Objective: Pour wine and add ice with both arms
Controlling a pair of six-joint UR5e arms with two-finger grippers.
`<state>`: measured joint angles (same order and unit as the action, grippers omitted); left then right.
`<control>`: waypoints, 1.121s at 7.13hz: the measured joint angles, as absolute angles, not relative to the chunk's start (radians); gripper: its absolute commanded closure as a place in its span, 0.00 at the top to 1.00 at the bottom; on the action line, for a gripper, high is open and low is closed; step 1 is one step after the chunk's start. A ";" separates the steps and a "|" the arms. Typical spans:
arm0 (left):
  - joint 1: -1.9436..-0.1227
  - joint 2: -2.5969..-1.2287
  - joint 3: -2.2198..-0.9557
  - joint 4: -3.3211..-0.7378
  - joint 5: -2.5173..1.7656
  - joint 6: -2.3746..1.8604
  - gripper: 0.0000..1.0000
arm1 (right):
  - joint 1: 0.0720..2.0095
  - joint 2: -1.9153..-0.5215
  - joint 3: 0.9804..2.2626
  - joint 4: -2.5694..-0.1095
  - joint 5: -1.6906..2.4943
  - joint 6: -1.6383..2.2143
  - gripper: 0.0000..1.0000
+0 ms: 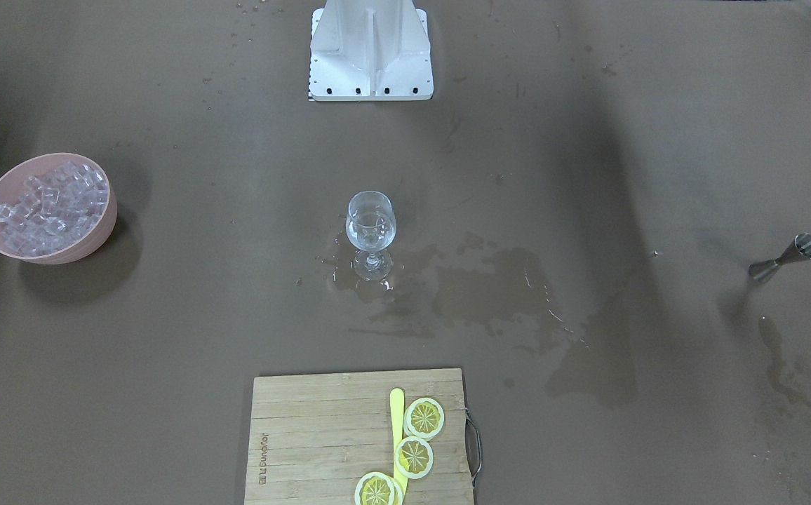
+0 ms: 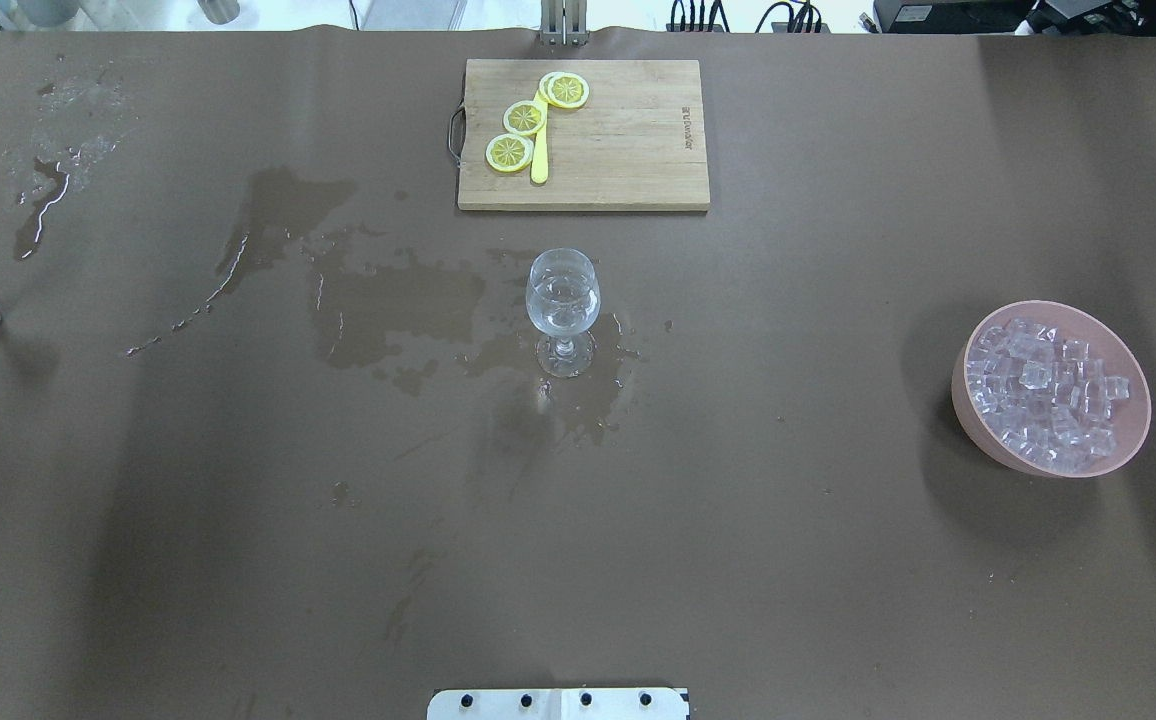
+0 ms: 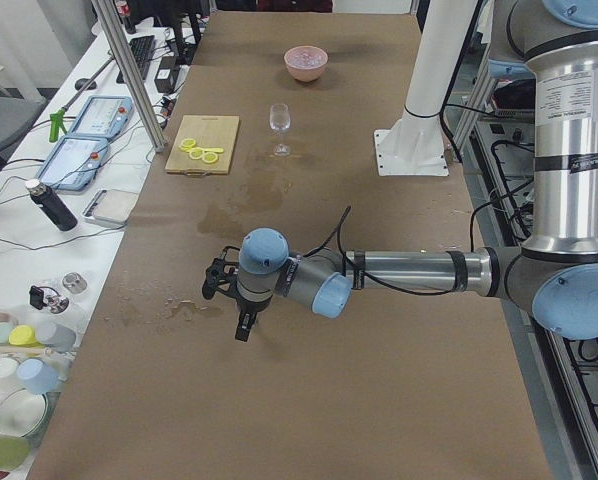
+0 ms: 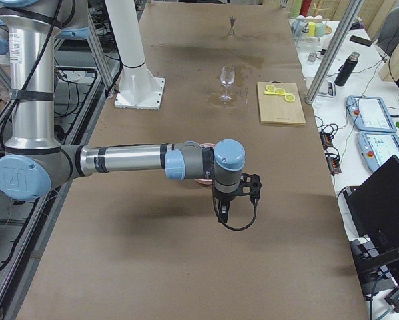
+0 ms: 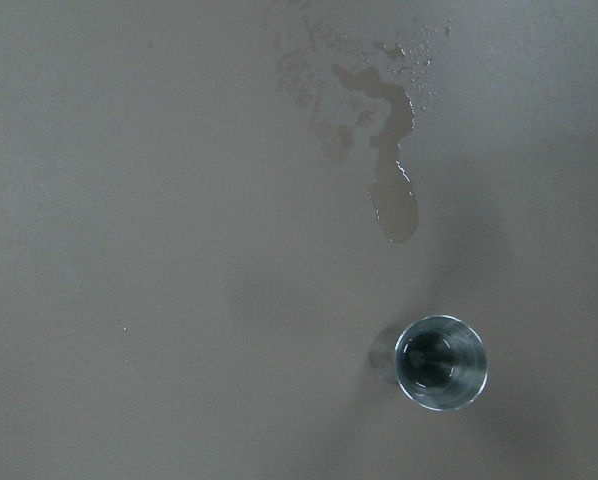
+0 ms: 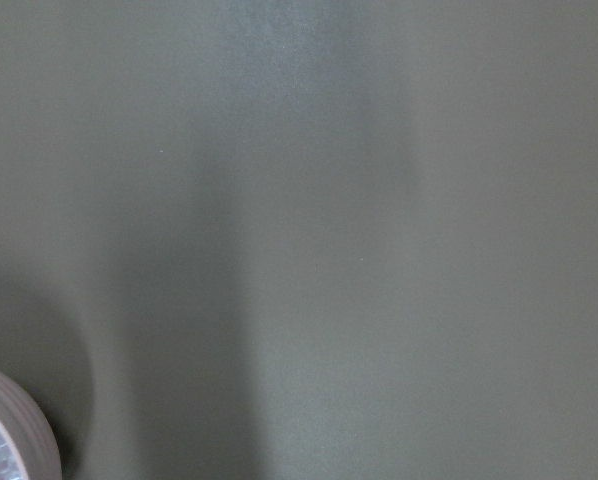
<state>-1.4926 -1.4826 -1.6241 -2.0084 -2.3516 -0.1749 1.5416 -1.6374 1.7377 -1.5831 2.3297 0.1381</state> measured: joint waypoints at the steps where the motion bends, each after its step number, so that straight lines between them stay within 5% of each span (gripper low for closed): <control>1: -1.493 -1.482 -1.622 -2.008 -2.351 -0.175 0.98 | 1.542 -1.638 1.740 -1.583 2.331 0.138 1.00; 5: -1.494 -1.436 -1.617 -2.038 -2.350 -0.184 0.98 | 1.542 -1.642 1.764 -1.593 2.336 0.138 1.00; 8: -1.491 -1.362 -1.595 -2.231 -2.349 -0.245 0.98 | 1.539 -1.659 1.901 -1.722 2.335 0.147 1.00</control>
